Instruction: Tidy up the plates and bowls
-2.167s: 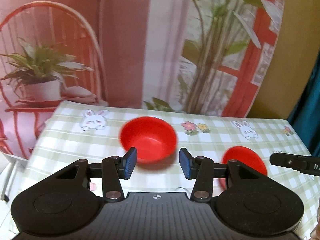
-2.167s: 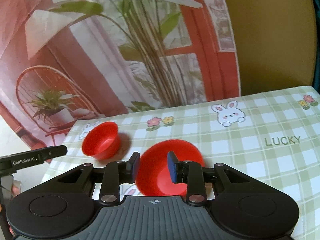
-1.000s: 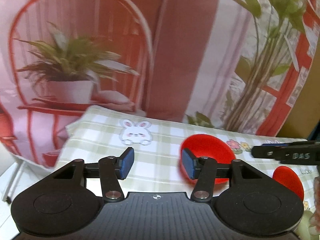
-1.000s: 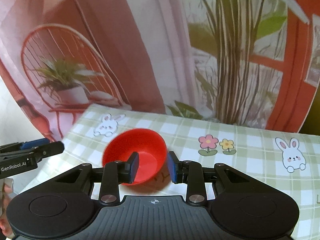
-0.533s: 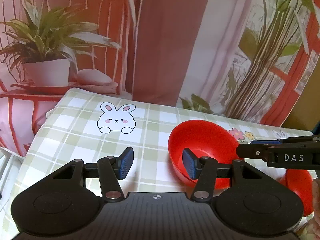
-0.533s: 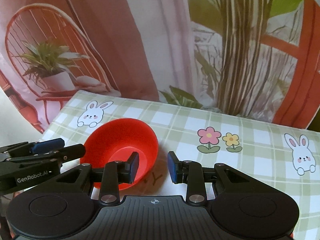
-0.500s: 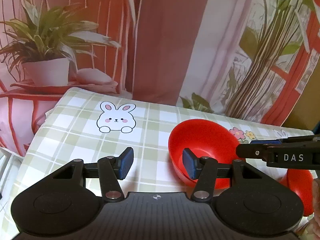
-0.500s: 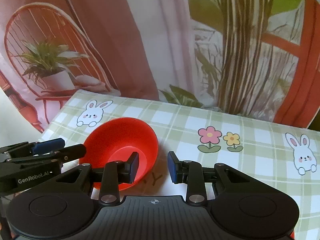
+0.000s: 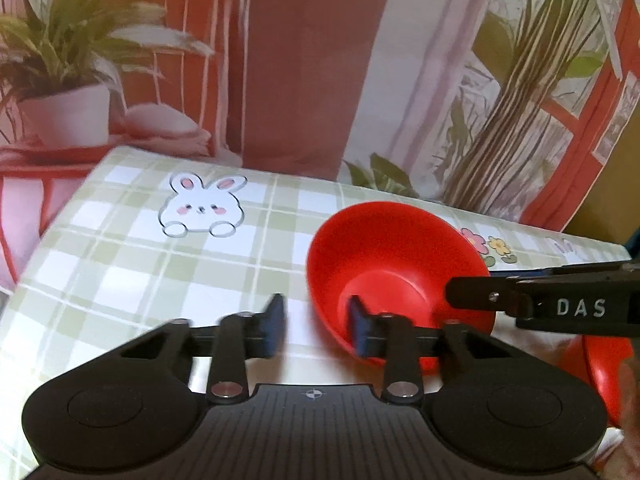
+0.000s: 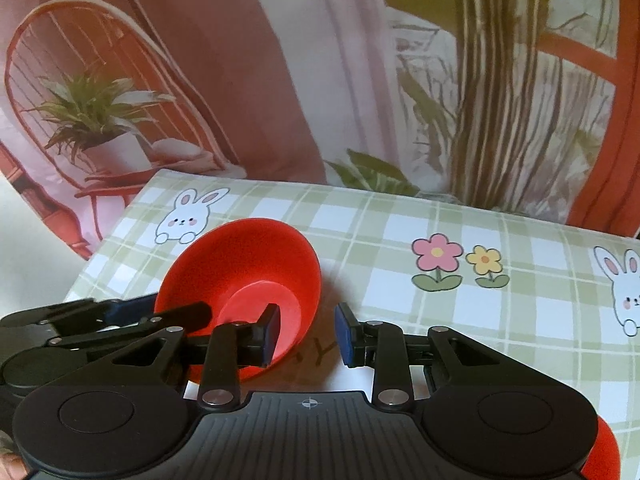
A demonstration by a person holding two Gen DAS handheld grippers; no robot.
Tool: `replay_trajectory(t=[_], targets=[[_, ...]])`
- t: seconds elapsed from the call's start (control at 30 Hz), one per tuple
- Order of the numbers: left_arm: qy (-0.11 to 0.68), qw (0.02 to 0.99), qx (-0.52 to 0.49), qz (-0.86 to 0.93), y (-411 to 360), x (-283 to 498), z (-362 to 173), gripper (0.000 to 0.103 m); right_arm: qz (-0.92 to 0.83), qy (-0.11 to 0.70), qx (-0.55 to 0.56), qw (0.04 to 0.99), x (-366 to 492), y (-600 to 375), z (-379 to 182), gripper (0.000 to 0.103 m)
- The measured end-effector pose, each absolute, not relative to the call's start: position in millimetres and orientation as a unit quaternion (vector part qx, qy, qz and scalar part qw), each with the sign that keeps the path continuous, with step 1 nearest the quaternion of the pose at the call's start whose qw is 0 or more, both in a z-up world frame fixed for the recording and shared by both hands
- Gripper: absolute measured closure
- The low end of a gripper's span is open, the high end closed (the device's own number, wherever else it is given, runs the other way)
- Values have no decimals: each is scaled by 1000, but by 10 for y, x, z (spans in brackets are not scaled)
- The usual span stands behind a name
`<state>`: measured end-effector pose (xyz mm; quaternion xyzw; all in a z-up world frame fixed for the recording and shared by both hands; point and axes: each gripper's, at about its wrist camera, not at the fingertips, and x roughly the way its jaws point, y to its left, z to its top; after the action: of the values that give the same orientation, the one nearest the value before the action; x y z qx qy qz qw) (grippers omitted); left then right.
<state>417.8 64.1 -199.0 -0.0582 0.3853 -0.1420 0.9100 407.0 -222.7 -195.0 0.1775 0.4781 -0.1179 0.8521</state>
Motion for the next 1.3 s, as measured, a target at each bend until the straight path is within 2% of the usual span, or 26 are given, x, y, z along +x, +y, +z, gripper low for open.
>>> replay_trajectory(t=[0.03, 0.1, 0.6, 1.3], targets=[[387, 908, -66, -147, 646, 4176, -1995, 84, -114, 478, 177, 853, 4071, -2210, -1942, 76], [387, 907, -71, -152, 650, 4152, -1991, 85, -106, 476, 174, 855, 4071, -2167, -1917, 78], [376, 914, -68, -136, 706, 3698, -1789, 85, -95, 461, 187, 862, 3805, -1929, -1654, 78], [354, 923, -98, -117, 580, 2751, -1451, 85, -81, 415, 206, 882, 2905, -1721, -1154, 77]])
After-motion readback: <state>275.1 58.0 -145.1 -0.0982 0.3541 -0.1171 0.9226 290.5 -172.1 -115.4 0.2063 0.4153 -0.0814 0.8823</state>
